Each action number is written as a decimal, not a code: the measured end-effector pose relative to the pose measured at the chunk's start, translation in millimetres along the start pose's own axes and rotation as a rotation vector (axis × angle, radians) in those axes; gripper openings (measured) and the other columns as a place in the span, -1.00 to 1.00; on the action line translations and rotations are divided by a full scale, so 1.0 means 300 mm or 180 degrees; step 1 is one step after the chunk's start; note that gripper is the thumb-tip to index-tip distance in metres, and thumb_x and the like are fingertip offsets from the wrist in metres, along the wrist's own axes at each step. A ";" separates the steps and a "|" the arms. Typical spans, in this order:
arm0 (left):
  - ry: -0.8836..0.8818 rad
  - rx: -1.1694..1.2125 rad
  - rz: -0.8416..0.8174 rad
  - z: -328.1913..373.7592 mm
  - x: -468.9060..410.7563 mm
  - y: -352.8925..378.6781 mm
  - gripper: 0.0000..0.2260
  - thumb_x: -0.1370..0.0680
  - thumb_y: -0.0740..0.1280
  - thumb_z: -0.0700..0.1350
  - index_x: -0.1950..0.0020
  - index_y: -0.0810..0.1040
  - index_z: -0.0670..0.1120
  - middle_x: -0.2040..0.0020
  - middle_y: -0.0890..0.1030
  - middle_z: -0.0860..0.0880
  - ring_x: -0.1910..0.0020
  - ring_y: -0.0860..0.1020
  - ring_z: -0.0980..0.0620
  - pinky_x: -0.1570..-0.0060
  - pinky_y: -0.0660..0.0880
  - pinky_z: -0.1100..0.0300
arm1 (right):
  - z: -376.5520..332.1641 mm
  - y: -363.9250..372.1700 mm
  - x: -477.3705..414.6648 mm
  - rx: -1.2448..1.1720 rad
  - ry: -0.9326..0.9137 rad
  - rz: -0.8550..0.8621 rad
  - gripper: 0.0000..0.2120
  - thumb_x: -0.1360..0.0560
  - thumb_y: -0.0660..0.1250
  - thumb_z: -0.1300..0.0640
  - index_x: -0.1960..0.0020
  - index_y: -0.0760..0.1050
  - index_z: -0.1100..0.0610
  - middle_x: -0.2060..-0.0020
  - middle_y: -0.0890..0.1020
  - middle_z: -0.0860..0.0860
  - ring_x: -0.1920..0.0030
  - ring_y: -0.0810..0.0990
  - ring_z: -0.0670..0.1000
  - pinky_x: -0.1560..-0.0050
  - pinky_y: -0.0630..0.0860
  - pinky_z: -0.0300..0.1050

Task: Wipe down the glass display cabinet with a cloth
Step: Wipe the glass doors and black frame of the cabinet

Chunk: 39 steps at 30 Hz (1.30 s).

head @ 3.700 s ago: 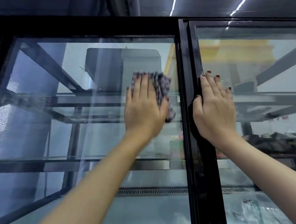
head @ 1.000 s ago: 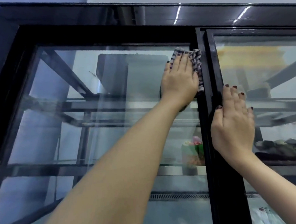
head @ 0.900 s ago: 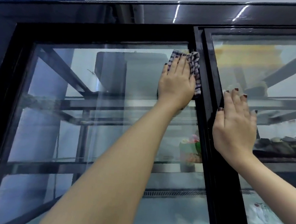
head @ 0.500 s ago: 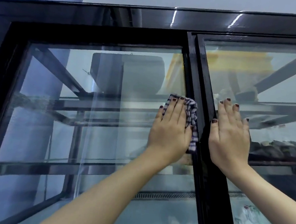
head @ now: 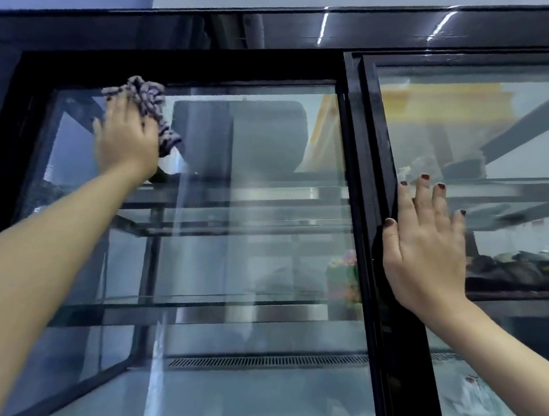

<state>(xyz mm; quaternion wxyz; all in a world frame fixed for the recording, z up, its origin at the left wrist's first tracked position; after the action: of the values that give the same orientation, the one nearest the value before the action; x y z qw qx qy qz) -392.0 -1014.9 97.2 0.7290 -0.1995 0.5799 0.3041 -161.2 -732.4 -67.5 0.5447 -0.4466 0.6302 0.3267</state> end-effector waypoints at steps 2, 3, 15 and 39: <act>-0.0352 -0.0188 -0.0063 -0.212 0.069 -0.061 -0.57 -0.64 0.06 -0.14 -0.47 0.17 -0.29 -0.51 0.12 -0.24 -0.49 0.06 -0.20 -0.43 0.00 -0.12 | -0.001 -0.001 0.003 -0.0033 0.0005 -0.0012 -0.38 -0.51 -0.16 -0.04 -0.55 -0.03 0.10 -0.54 -0.07 0.07 -0.53 -0.17 0.05 -0.47 -0.22 0.07; -0.0637 -0.0188 0.0014 -0.300 0.116 -0.090 -0.60 -0.63 0.09 -0.17 -0.41 0.22 -0.36 -0.46 0.19 -0.33 -0.44 0.13 -0.29 -0.39 0.08 -0.16 | -0.002 -0.001 0.007 -0.0054 0.0002 -0.0009 -0.38 -0.51 -0.15 -0.03 -0.54 -0.02 0.10 -0.54 -0.05 0.07 -0.53 -0.16 0.06 -0.47 -0.21 0.07; 0.0090 0.0004 0.0116 0.234 0.394 0.064 -0.51 -0.63 -0.02 -0.05 -0.53 0.05 -0.22 -0.54 0.06 -0.16 -0.52 -0.01 -0.09 -0.45 -0.13 -0.06 | -0.002 -0.015 0.056 -0.0272 -0.0071 0.0033 -0.40 -0.51 -0.09 0.00 -0.52 0.08 0.13 -0.53 0.05 0.03 -0.54 -0.06 0.02 -0.49 -0.18 0.02; -0.1062 -0.0297 -0.0136 -0.447 0.674 -0.118 -0.45 -0.51 -0.03 -0.04 -0.30 0.31 -0.44 -0.31 0.32 -0.46 -0.30 0.28 -0.43 -0.26 0.18 -0.40 | 0.054 -0.002 0.147 -0.0078 -0.0678 0.0011 -0.40 -0.52 -0.11 -0.01 -0.50 0.15 0.22 -0.50 0.15 0.13 -0.51 0.05 0.10 -0.46 -0.04 0.18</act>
<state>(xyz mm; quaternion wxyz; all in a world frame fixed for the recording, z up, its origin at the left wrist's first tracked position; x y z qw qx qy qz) -436.4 -1084.5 -133.7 0.8113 -0.1922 0.4318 0.3440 -154.5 -727.1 -113.7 0.6025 -0.4148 0.5655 0.3810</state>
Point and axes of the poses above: each hand's wrist, its own x-axis away from the middle knuckle, its own y-axis out of the palm, z = x × y, the point moved 1 cm from there along -x, towards the middle knuckle
